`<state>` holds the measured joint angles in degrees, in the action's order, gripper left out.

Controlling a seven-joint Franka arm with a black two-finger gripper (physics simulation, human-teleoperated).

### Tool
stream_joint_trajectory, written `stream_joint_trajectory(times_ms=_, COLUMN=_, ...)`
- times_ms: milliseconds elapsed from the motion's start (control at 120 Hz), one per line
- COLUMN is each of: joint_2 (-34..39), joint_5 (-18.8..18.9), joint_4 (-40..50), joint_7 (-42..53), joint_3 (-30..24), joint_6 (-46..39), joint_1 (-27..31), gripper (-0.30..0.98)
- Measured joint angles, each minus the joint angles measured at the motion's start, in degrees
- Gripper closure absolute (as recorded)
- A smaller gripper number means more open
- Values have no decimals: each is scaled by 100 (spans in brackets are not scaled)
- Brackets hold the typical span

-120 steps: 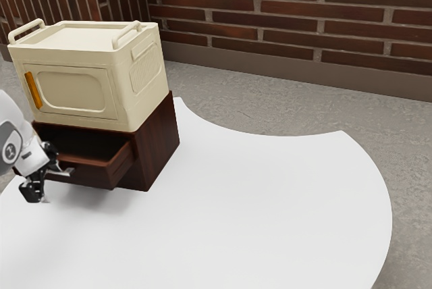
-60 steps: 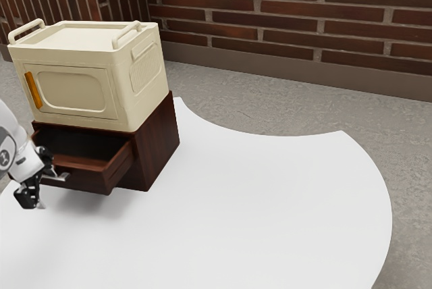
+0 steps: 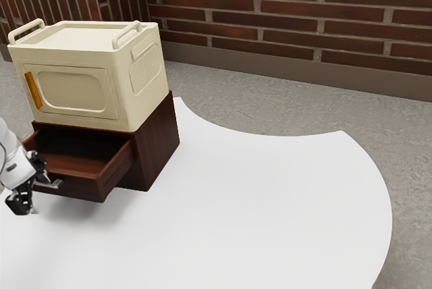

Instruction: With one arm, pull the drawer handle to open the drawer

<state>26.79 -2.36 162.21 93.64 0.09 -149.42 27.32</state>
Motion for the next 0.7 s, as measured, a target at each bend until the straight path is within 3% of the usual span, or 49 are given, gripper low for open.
stream_joint_trajectory(times_ms=483, joint_2=725, joint_5=6, joint_4=130, joint_7=-2, joint_3=-27, joint_6=338, joint_1=71, gripper=1)
stream_joint_trajectory(times_ms=583, joint_2=1056, joint_5=-90, joint_4=-702, joint_7=-88, joint_3=-383, joint_6=867, joint_1=56, gripper=1)
stream_joint_trajectory(times_ms=700, joint_2=825, joint_5=-793, joint_4=-2322, joint_7=-282, joint_3=-902, joint_6=1683, joint_1=51, gripper=0)
